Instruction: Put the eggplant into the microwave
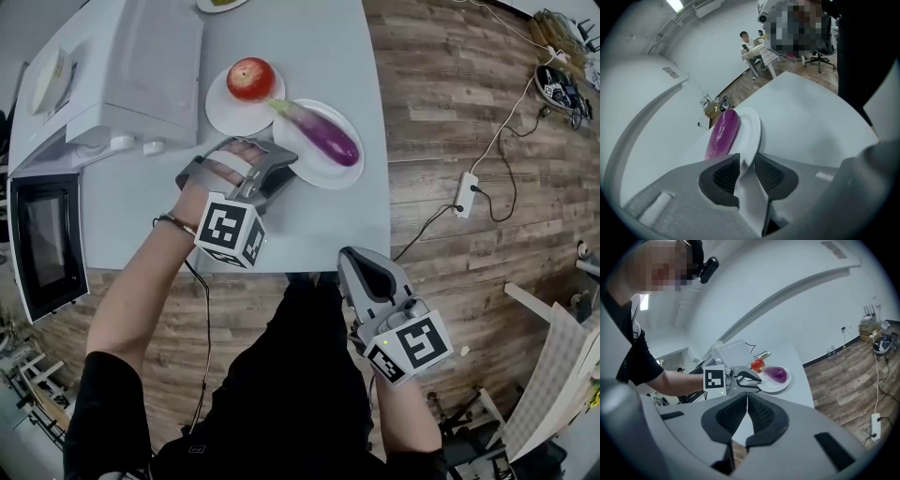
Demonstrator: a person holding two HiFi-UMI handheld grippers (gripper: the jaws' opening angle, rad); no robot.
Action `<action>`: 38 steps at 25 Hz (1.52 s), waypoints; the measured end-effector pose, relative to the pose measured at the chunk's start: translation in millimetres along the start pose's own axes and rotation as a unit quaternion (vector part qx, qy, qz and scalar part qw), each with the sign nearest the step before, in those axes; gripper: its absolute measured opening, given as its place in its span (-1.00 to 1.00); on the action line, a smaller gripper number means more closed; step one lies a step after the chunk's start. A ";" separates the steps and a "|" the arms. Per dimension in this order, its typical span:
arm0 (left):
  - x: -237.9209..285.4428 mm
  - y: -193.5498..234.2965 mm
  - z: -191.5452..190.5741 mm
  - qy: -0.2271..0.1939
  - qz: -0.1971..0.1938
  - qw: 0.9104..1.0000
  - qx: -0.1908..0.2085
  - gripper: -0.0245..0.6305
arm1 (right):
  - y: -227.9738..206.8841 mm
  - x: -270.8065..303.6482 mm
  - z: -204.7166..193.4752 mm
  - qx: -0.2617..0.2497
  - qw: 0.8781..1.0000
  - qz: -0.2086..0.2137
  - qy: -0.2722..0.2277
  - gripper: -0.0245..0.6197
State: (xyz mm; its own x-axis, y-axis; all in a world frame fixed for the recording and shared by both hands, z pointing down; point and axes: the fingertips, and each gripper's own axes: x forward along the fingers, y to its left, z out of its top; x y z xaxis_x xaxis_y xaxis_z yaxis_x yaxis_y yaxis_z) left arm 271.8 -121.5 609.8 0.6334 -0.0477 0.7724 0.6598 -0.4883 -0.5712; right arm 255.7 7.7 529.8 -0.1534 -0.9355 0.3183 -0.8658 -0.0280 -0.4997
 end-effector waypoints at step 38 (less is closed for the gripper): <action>10.3 15.0 36.8 -0.008 0.118 0.989 0.085 -0.85 | -10.4 -1.2 -18.0 0.017 1.000 -0.007 0.001 -0.87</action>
State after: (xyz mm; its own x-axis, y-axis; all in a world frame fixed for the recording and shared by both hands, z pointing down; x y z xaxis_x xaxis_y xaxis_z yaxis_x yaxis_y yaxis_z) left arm 303.1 -97.2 599.0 0.7838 -0.1283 0.6077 0.5497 -0.3122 -0.7749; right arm 256.3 15.4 549.1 -0.1415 -0.9343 0.3272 -0.8514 -0.0538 -0.5217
